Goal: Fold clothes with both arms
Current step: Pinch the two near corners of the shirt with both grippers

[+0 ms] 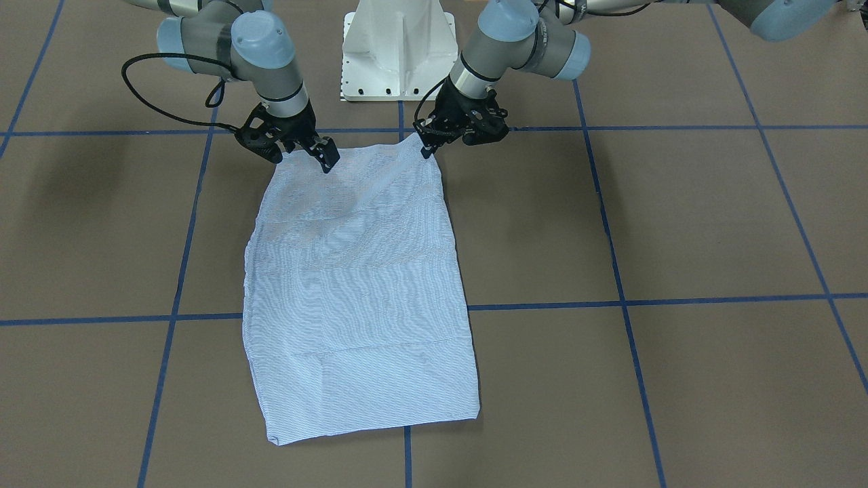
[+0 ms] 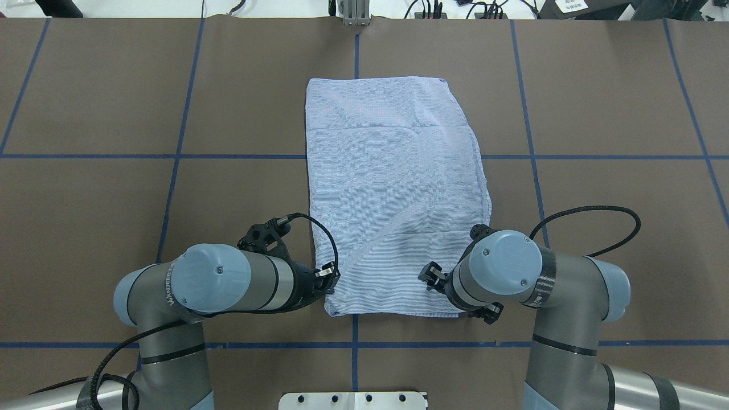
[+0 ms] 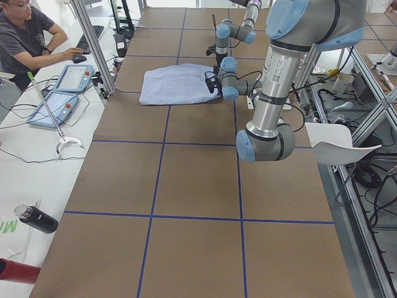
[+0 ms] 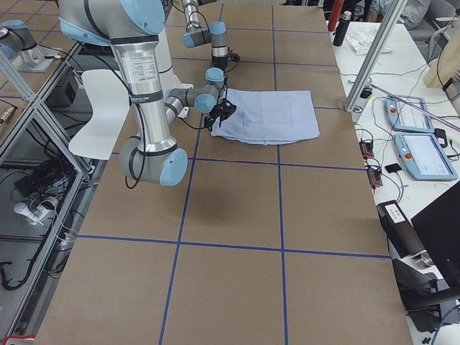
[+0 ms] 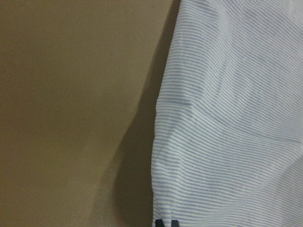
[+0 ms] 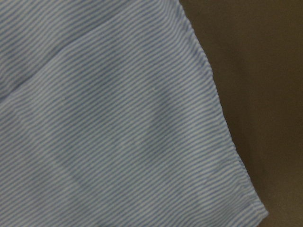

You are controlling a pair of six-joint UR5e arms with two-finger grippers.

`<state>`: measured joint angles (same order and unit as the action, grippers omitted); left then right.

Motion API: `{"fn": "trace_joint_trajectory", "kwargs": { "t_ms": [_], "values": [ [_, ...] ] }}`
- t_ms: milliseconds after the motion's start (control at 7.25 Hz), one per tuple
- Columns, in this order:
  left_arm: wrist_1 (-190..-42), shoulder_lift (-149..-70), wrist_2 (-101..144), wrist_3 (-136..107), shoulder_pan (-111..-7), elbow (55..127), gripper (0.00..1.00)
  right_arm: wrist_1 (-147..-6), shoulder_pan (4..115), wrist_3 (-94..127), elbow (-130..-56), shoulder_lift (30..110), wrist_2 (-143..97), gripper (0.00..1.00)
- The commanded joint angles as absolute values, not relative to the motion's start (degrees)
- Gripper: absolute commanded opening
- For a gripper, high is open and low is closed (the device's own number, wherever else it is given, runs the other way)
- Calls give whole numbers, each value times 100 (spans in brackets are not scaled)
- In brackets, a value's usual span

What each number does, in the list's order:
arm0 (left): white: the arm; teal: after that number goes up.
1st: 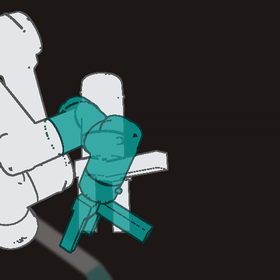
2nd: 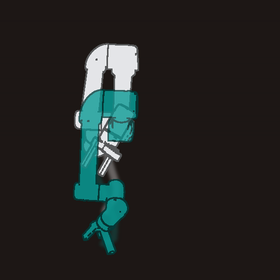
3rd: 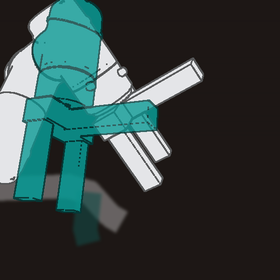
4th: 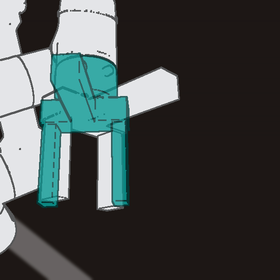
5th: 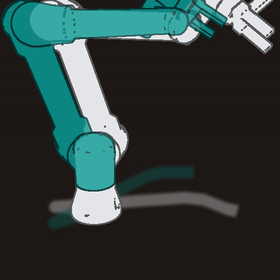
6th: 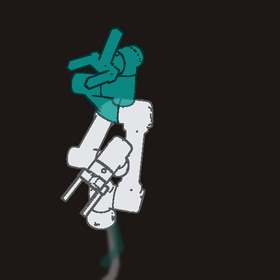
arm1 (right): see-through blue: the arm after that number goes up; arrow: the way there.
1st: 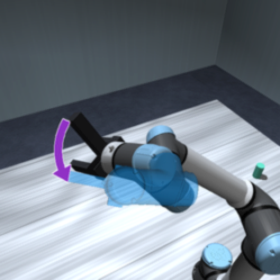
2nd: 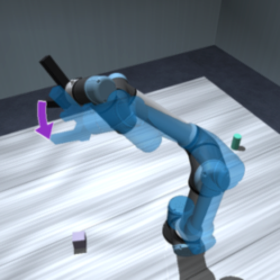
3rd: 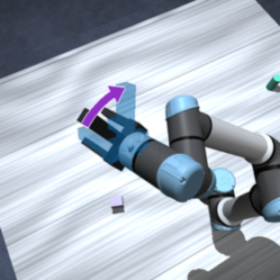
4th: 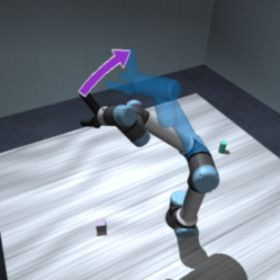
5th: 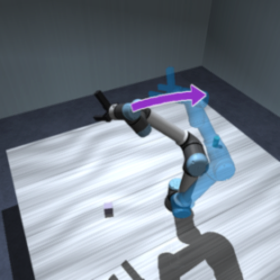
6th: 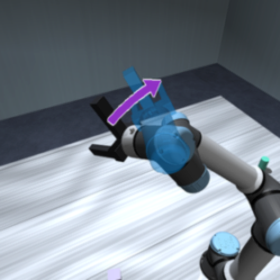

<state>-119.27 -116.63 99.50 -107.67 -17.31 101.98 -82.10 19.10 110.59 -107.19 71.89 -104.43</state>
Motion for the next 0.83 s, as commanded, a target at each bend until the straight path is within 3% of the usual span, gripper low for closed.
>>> {"fn": "trace_joint_trajectory", "kwargs": {
  "t_ms": [0,689],
  "values": [
    [-11927,-11663,9949,-10767,-1731,10195,0,-8262,1890,11065,-10661,7181,-10415,100],
    [-11927,-11654,9949,-10767,-1740,10195,0,-8830,1820,11065,-10723,6901,-10424,100]
  ]
}}
